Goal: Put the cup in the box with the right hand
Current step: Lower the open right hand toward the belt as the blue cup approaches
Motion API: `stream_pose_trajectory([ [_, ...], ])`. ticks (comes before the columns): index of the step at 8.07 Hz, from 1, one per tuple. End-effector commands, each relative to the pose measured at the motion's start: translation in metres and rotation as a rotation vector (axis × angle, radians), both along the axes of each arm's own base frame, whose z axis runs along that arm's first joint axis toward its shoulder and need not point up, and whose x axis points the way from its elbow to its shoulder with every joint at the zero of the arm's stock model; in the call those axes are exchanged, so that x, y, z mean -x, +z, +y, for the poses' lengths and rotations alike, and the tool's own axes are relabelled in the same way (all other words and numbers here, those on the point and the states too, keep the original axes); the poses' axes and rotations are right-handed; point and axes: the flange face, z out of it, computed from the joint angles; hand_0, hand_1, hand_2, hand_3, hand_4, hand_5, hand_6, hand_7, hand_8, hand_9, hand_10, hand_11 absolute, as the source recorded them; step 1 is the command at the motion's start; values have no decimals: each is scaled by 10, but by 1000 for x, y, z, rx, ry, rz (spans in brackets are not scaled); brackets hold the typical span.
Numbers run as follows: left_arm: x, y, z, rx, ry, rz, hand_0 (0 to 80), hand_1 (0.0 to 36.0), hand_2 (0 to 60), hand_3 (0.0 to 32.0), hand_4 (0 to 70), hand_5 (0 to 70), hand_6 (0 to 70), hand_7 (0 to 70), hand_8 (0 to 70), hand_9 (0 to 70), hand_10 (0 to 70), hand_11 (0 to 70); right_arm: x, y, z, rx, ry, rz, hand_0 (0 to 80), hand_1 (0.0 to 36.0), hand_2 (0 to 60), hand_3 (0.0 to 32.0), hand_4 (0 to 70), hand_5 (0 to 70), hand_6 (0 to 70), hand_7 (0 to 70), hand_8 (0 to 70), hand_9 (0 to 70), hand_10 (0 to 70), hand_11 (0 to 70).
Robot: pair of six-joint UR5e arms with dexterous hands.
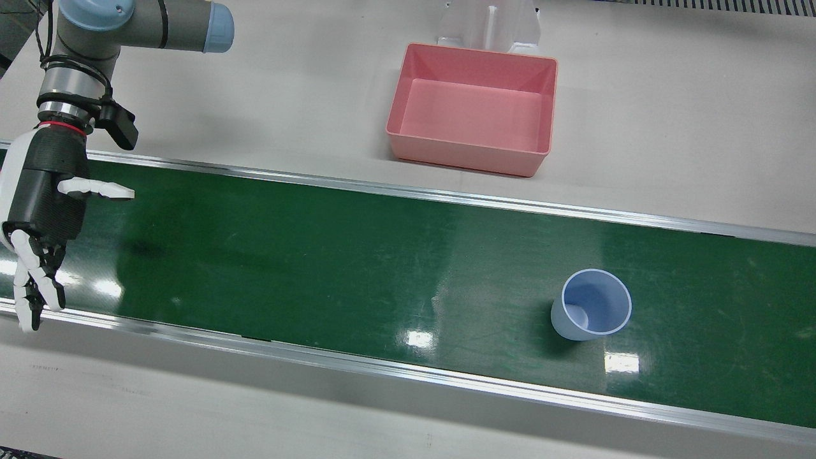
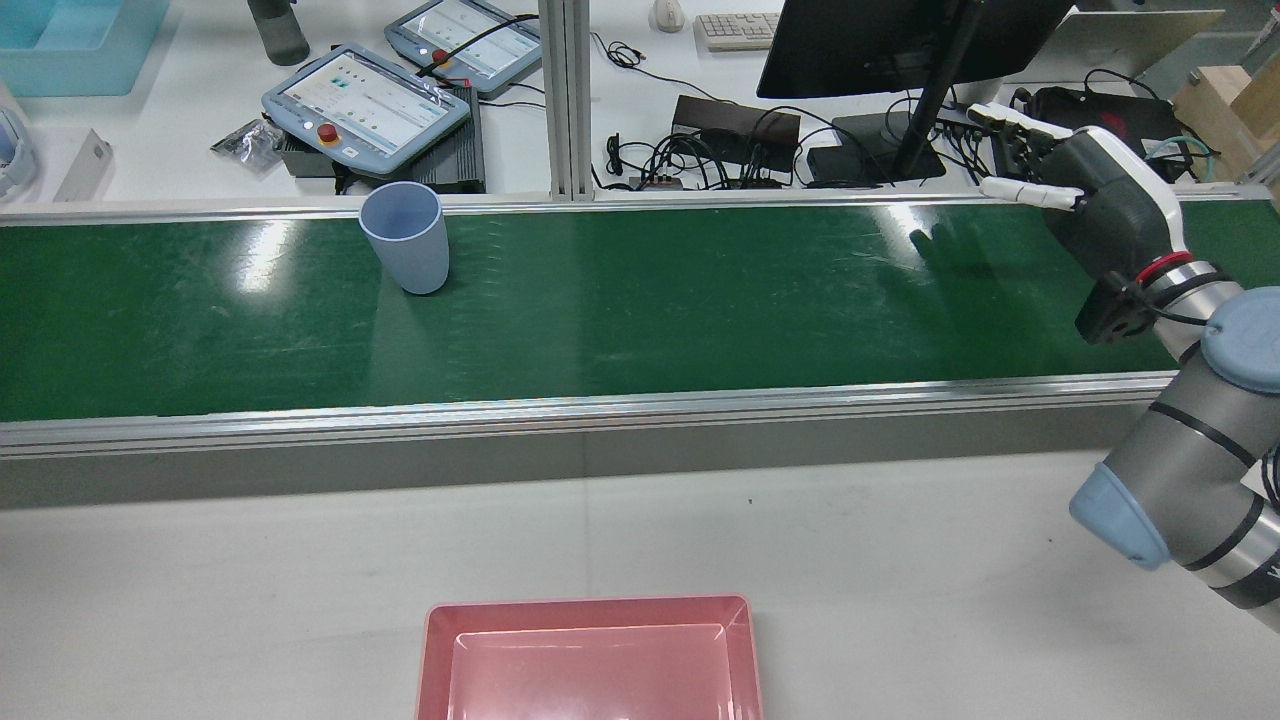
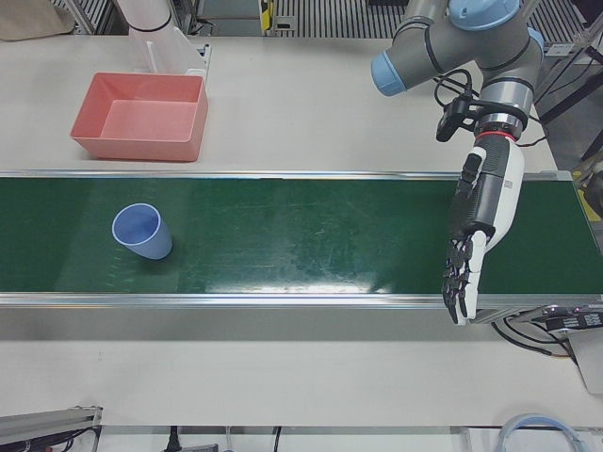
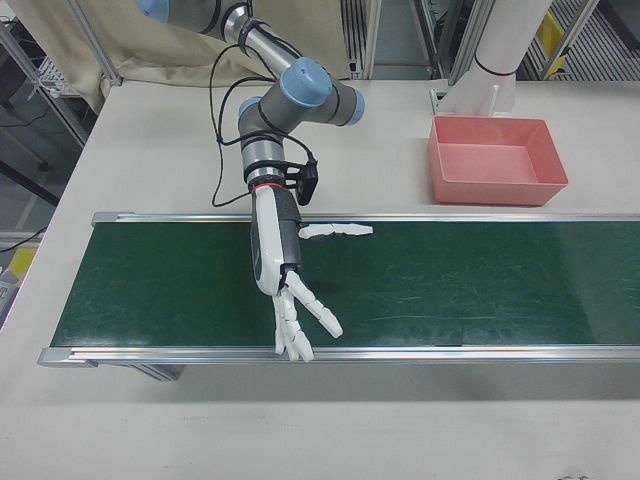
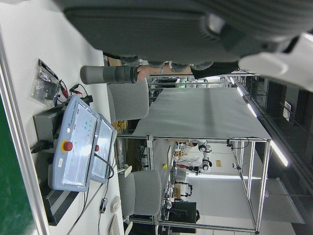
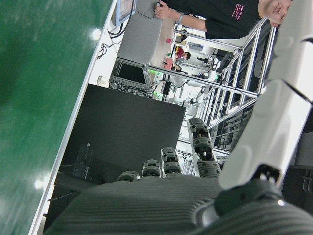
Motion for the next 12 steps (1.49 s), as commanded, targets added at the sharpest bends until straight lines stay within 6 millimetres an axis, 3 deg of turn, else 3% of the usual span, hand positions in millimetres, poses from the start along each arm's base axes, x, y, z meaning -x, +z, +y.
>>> stream_pose_trajectory([
  [1, 0, 0, 0, 0, 0, 0, 0, 0, 0, 0, 0, 0, 0, 0, 0, 0, 0, 0, 3, -1, -1, -1, -2, -15, 463, 135, 92, 0, 50, 35, 44, 137, 27, 71, 2, 16],
  [12, 1, 0, 0, 0, -1, 0, 0, 0, 0, 0, 0, 0, 0, 0, 0, 0, 0, 0, 28, 5, 5, 13, -43, -7, 463, 136, 91, 0, 45, 36, 42, 122, 26, 65, 4, 19],
])
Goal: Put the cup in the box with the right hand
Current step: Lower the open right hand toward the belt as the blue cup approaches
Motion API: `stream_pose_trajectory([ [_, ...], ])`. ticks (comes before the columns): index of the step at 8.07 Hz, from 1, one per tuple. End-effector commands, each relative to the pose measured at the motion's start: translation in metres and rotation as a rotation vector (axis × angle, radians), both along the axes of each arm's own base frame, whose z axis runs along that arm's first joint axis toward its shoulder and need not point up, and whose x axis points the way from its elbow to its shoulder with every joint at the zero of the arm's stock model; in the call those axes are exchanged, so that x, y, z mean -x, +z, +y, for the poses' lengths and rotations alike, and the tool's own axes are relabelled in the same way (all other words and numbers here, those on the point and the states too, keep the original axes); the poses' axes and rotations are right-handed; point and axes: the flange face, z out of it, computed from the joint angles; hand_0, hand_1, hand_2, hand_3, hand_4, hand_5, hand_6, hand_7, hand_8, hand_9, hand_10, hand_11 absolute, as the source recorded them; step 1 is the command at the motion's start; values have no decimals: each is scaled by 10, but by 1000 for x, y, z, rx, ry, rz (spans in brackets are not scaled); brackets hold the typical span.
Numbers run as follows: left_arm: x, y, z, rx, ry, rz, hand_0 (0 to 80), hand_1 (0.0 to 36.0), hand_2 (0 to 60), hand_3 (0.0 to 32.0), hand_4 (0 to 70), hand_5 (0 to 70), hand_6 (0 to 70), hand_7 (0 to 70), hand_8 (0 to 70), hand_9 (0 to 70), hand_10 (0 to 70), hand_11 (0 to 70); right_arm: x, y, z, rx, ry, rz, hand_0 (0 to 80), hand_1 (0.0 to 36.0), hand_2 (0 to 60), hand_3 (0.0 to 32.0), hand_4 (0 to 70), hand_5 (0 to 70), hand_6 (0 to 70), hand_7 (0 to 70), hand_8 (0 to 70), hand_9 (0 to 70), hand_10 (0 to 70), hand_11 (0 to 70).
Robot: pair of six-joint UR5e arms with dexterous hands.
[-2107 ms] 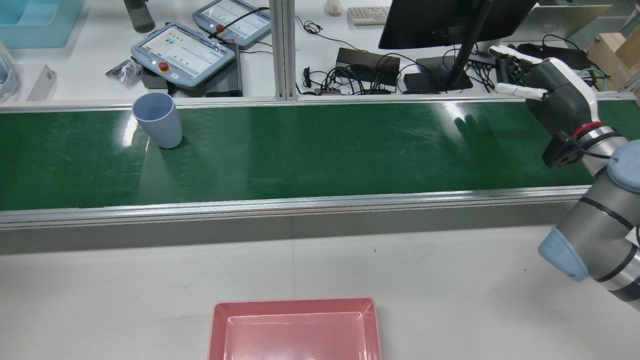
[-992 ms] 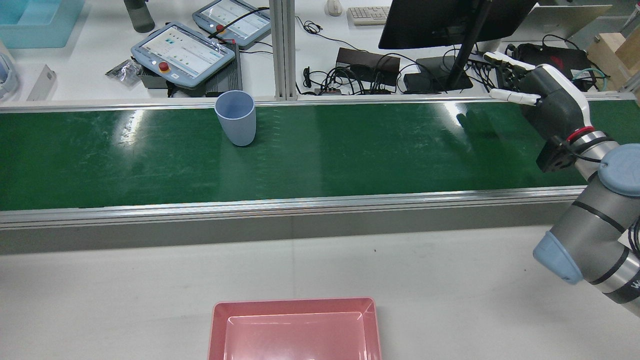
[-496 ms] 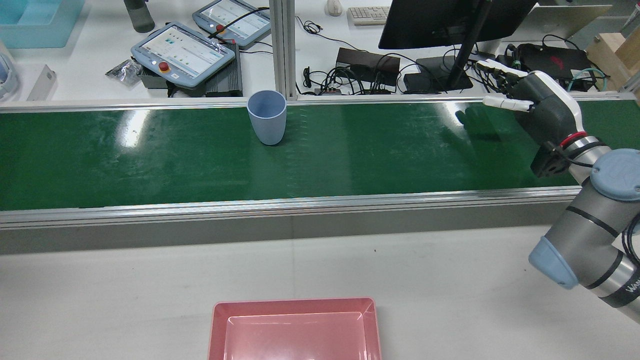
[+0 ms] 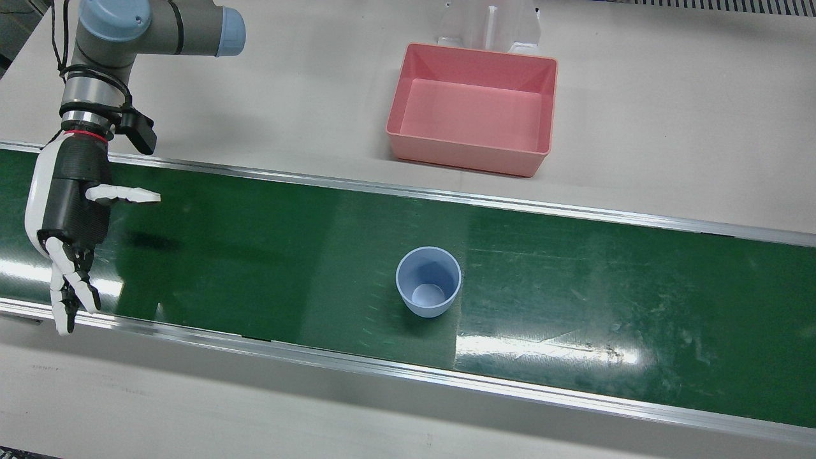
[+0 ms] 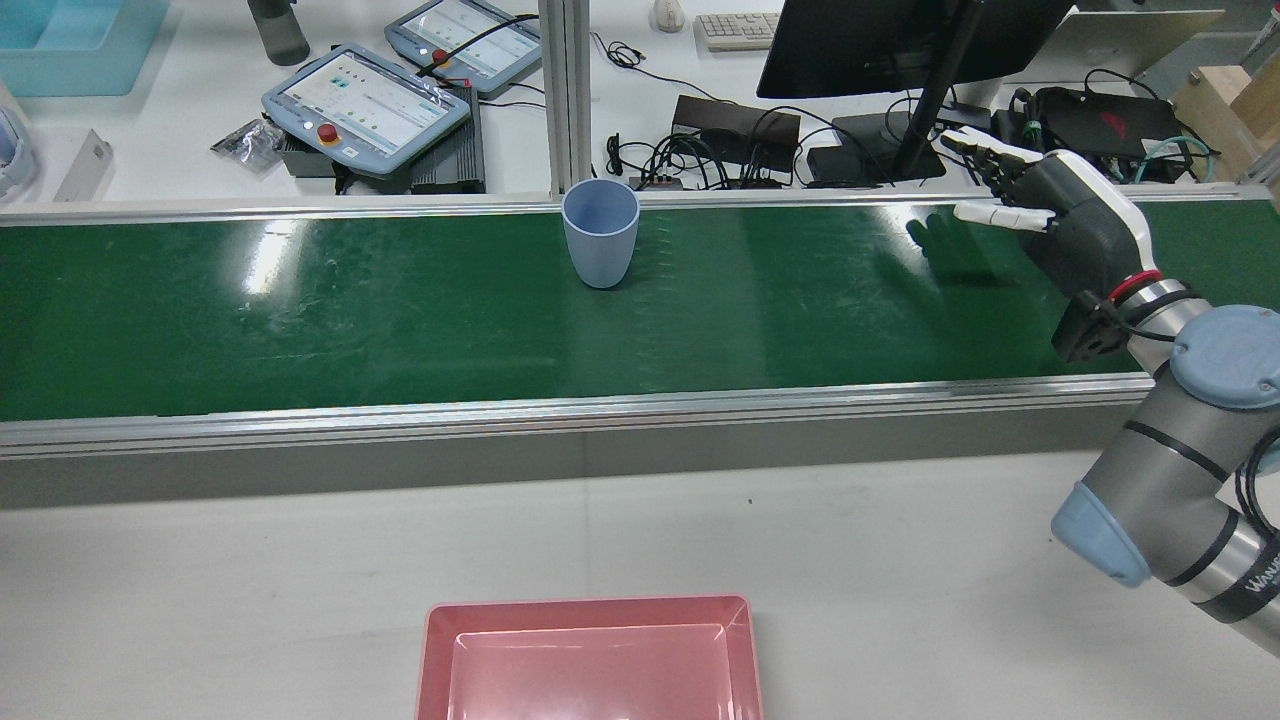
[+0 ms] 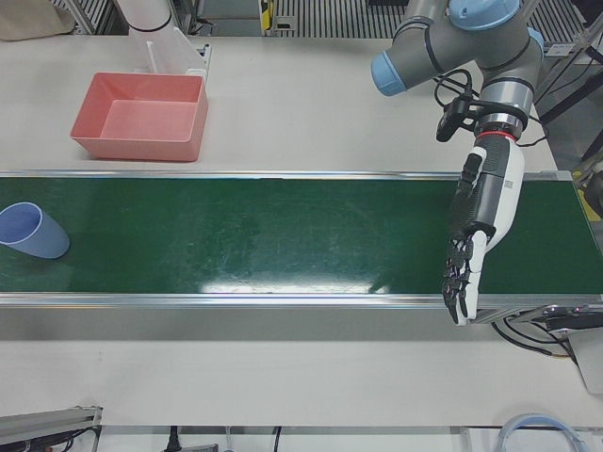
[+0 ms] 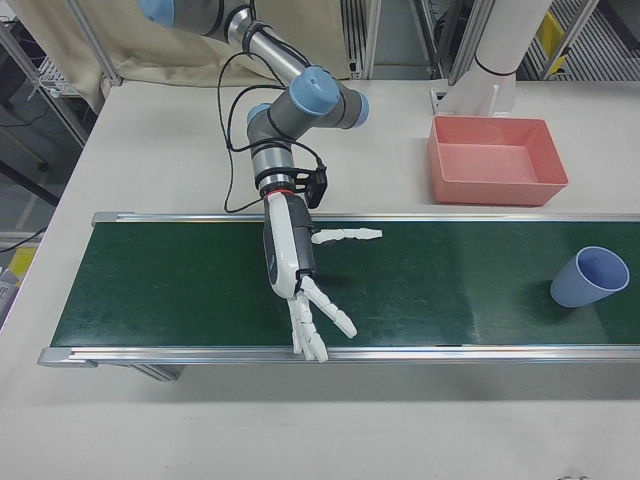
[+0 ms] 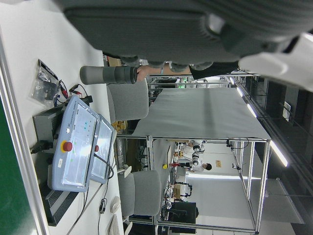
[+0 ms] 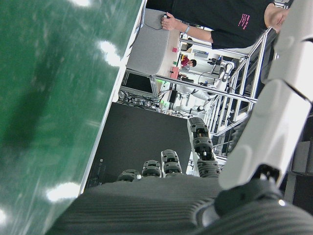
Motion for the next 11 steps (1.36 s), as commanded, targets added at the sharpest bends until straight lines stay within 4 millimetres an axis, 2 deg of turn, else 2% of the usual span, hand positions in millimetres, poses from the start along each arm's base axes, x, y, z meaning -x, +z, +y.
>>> stream_pose_trajectory([
  [1, 0, 0, 0, 0, 0, 0, 0, 0, 0, 0, 0, 0, 0, 0, 0, 0, 0, 0, 2, 4, 3, 6, -5, 8, 465, 140, 90, 0, 38, 38, 41, 116, 25, 63, 3, 17],
  [11, 0, 0, 0, 0, 2, 0, 0, 0, 0, 0, 0, 0, 0, 0, 0, 0, 0, 0, 29, 3, 14, 6, -24, 17, 463, 140, 95, 0, 31, 37, 39, 108, 22, 59, 2, 15],
])
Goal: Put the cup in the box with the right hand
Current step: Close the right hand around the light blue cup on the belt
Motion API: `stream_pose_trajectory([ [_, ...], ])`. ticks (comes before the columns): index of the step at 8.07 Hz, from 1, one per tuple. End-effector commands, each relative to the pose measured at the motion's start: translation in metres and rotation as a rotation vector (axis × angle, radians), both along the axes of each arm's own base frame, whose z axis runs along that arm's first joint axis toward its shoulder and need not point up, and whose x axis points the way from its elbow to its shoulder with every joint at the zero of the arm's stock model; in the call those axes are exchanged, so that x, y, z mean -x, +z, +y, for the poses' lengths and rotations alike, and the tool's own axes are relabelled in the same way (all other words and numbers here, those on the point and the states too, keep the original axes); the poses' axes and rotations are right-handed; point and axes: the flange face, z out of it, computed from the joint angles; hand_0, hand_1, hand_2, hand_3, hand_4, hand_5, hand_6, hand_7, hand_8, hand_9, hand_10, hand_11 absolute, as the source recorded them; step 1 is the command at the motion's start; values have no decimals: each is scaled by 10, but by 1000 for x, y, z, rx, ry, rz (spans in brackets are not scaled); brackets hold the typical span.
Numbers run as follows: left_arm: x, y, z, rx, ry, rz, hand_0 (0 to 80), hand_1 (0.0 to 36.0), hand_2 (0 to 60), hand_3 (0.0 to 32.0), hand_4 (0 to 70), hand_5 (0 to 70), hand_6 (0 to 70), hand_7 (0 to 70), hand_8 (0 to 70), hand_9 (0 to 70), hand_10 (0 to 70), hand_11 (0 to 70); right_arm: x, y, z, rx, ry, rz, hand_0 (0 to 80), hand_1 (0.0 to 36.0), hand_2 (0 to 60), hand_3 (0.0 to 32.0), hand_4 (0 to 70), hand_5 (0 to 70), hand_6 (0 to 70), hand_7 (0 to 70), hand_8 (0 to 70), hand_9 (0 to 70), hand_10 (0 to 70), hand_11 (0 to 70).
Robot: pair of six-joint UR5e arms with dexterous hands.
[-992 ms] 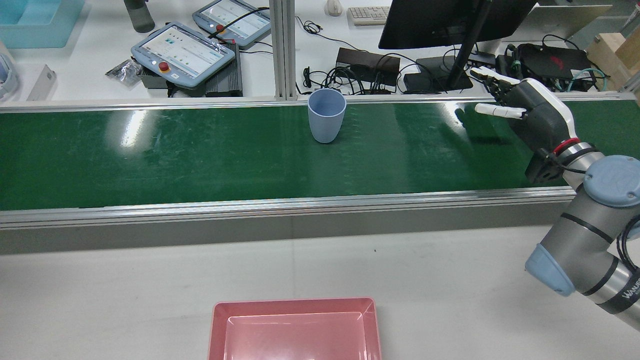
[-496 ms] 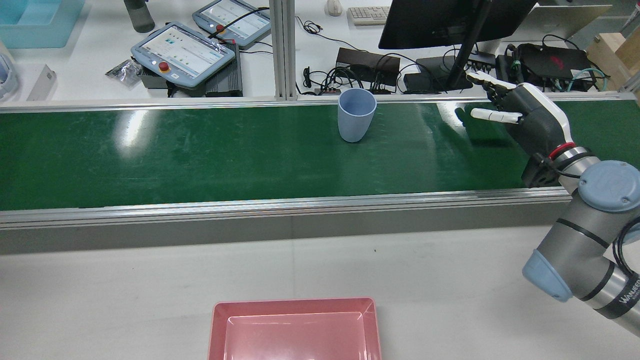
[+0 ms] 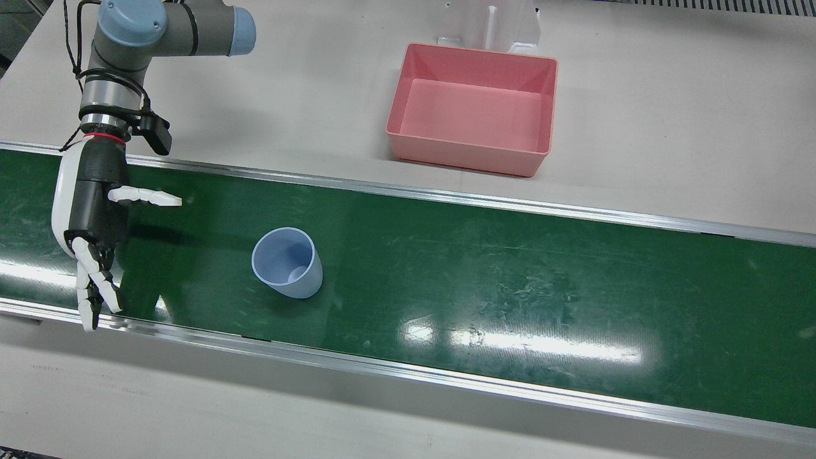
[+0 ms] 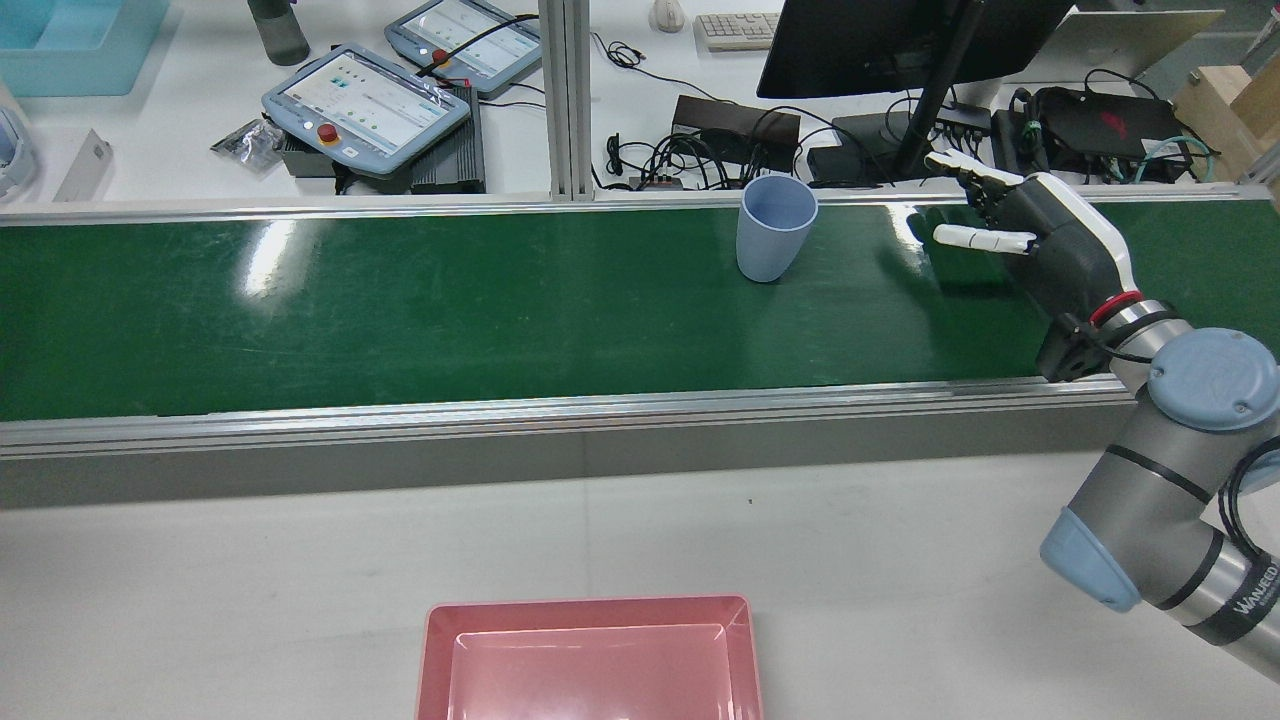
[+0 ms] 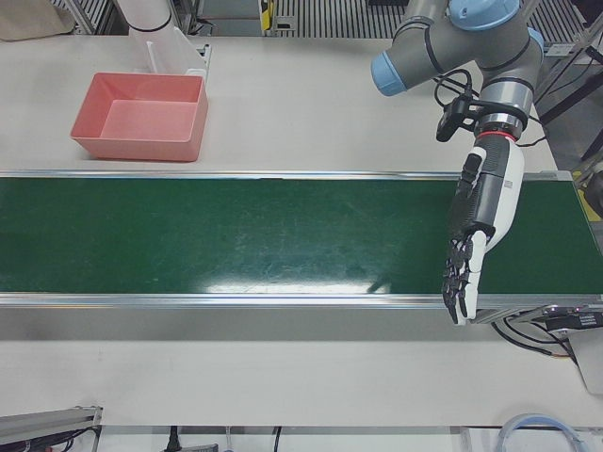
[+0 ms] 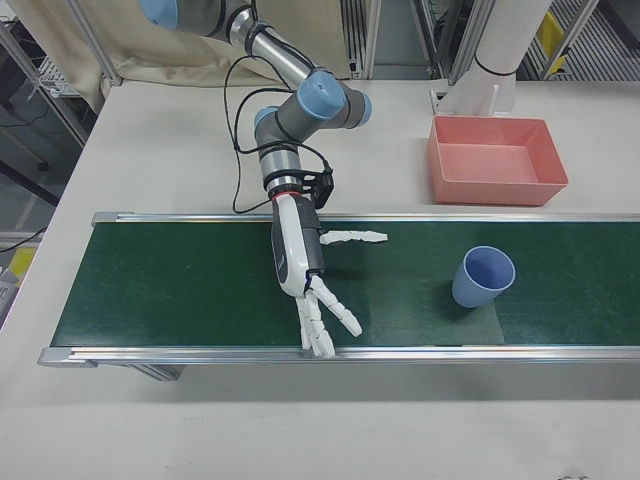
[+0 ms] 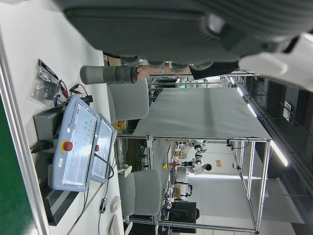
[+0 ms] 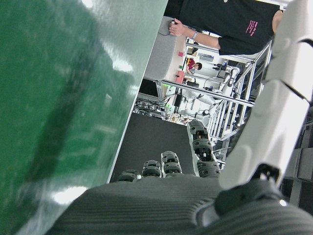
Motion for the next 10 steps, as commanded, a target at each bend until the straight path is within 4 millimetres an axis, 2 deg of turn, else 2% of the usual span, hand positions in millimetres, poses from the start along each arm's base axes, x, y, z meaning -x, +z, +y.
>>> stream_pose_trajectory([
  [1, 1, 0, 0, 0, -1, 0, 0, 0, 0, 0, 0, 0, 0, 0, 0, 0, 0, 0, 13, -2, 4, -4, -12, -4, 463, 140, 95, 0, 31, 37, 39, 108, 22, 59, 2, 15],
  [8, 0, 0, 0, 0, 0, 0, 0, 0, 0, 0, 0, 0, 0, 0, 0, 0, 0, 0, 15, -5, 5, -7, -4, -16, 463, 145, 115, 0, 30, 38, 41, 116, 23, 61, 0, 12],
  [9, 0, 0, 0, 0, 0, 0, 0, 0, 0, 0, 0, 0, 0, 0, 0, 0, 0, 0, 14, -6, 5, -7, 22, -21, 463, 157, 152, 0, 24, 40, 44, 130, 23, 63, 1, 16],
  [10, 0, 0, 0, 0, 0, 0, 0, 0, 0, 0, 0, 0, 0, 0, 0, 0, 0, 0, 12, -2, 5, -1, 29, -13, 468, 249, 480, 0, 1, 57, 76, 286, 33, 103, 13, 40],
])
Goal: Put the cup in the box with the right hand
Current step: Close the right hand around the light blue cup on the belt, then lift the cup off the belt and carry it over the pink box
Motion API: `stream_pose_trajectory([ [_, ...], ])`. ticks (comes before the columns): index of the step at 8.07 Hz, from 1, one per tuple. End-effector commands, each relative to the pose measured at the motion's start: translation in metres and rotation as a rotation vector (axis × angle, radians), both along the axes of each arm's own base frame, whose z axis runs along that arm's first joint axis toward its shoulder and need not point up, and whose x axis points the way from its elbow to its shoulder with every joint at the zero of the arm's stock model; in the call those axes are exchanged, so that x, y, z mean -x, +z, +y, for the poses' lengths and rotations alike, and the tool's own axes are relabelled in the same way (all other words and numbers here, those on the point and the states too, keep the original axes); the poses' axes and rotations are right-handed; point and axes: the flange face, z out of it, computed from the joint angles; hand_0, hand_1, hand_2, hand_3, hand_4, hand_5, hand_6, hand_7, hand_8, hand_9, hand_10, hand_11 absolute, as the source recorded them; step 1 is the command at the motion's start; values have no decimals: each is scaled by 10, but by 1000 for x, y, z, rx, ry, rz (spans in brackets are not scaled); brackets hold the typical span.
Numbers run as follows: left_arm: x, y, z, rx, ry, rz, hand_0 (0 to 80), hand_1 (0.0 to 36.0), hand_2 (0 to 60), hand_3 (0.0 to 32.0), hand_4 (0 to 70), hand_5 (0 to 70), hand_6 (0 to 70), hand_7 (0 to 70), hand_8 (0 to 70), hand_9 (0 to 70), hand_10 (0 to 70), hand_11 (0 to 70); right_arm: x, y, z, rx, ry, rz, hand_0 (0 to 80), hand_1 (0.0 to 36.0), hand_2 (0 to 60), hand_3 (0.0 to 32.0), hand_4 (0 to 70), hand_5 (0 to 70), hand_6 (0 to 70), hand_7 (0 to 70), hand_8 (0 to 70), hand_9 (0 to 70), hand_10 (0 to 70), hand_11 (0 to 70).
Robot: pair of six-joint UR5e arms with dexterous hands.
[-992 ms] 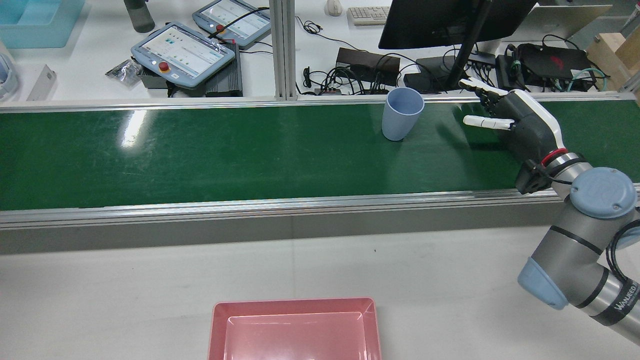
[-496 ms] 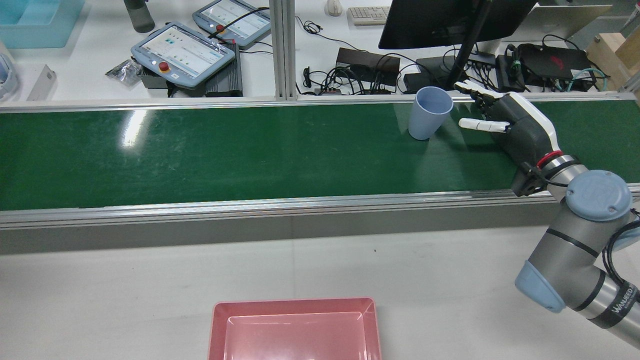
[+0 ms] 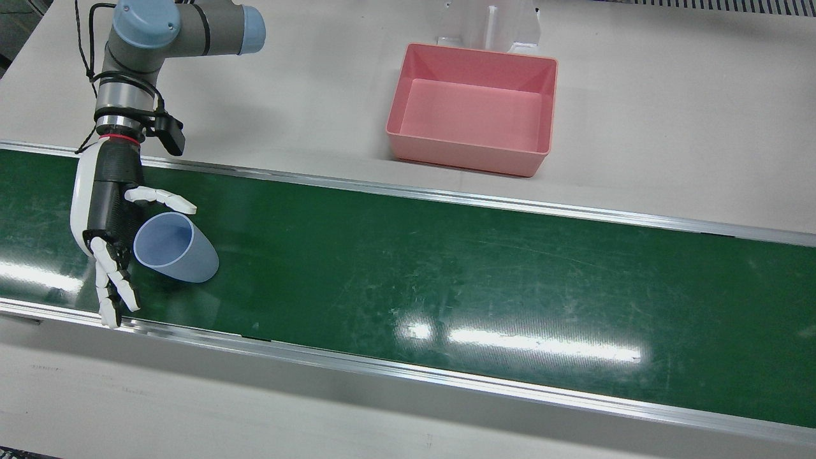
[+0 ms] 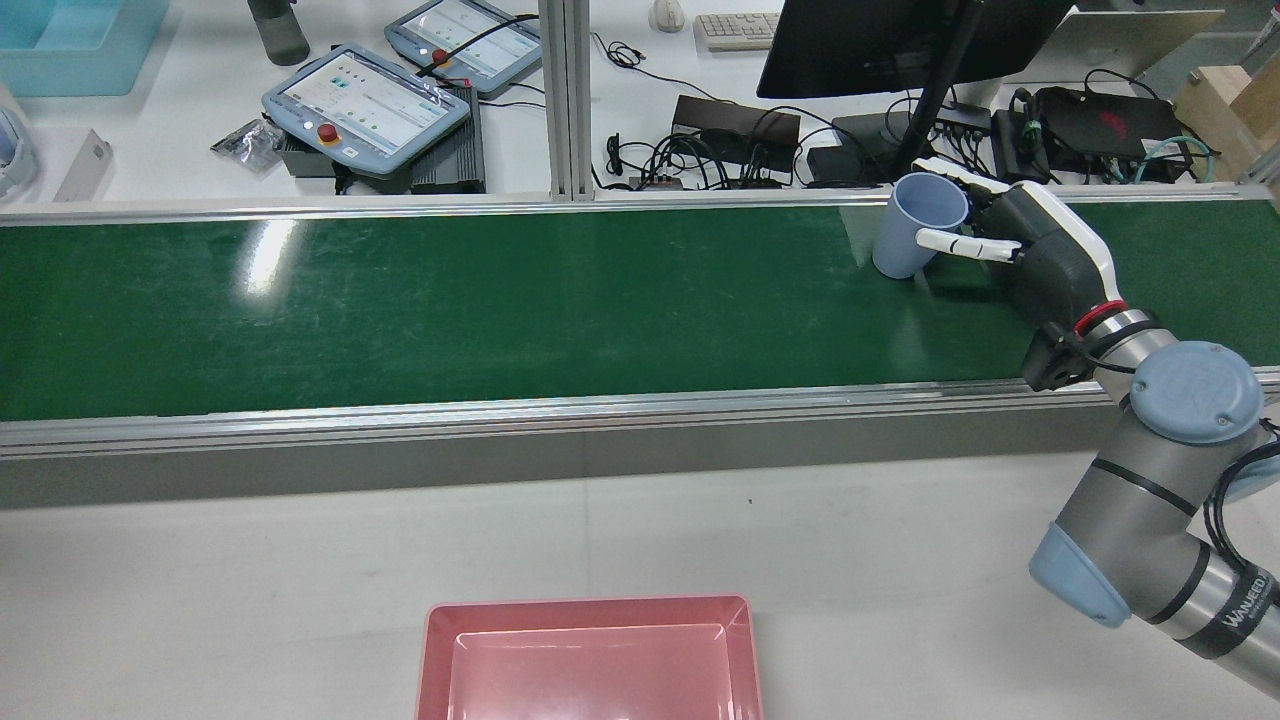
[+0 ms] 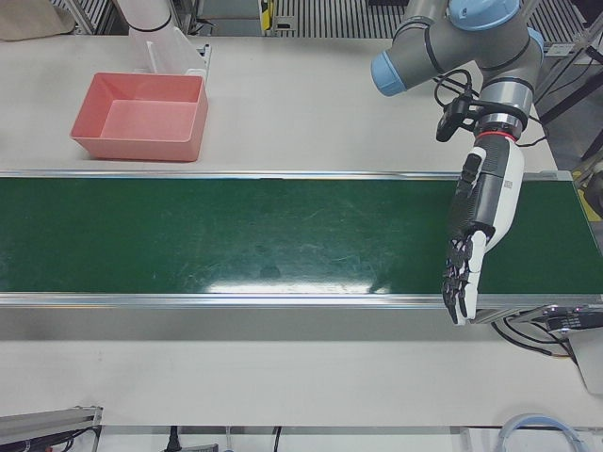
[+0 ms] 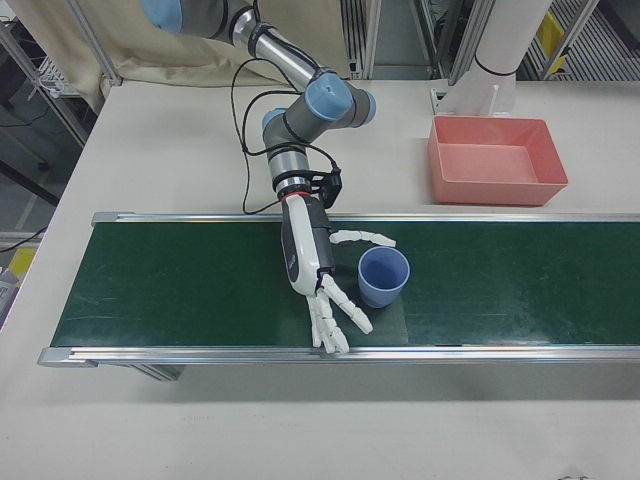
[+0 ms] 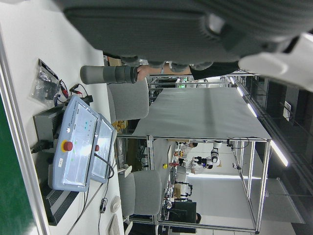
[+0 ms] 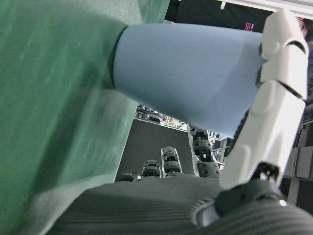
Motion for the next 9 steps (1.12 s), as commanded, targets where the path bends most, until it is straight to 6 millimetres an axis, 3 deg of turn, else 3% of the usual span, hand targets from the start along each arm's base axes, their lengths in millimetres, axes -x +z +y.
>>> stream_pose_trajectory([
  [1, 1, 0, 0, 0, -1, 0, 0, 0, 0, 0, 0, 0, 0, 0, 0, 0, 0, 0, -7, 4, 1, 12, 44, 7, 464, 349, 600, 0, 1, 86, 174, 700, 159, 343, 56, 105],
  [2, 1, 0, 0, 0, -1, 0, 0, 0, 0, 0, 0, 0, 0, 0, 0, 0, 0, 0, -9, 5, 1, 19, 47, 13, 468, 360, 600, 0, 30, 134, 330, 700, 425, 700, 177, 282],
  [3, 0, 0, 0, 0, 0, 0, 0, 0, 0, 0, 0, 0, 0, 0, 0, 0, 0, 0, -9, 5, 1, 19, 49, 13, 484, 360, 600, 0, 39, 193, 419, 700, 647, 700, 349, 520],
  [4, 1, 0, 0, 0, -1, 0, 0, 0, 0, 0, 0, 0, 0, 0, 0, 0, 0, 0, -11, 3, 1, 16, 52, 8, 532, 360, 600, 0, 0, 234, 451, 700, 700, 700, 424, 625],
  [6, 1, -1, 0, 0, -1, 0, 0, 0, 0, 0, 0, 0, 0, 0, 0, 0, 0, 0, -18, -27, 3, -34, 69, -35, 540, 360, 600, 0, 0, 241, 453, 700, 700, 700, 433, 639],
  [8, 1, -1, 0, 0, -1, 0, 0, 0, 0, 0, 0, 0, 0, 0, 0, 0, 0, 0, -4, -98, 11, -157, 45, -100, 514, 360, 600, 0, 0, 231, 447, 700, 700, 700, 424, 626],
  [9, 0, -1, 0, 0, 0, 0, 0, 0, 0, 0, 0, 0, 0, 0, 0, 0, 0, 0, 3, -133, 29, -226, 23, -109, 510, 360, 600, 0, 0, 230, 446, 700, 700, 700, 422, 622],
])
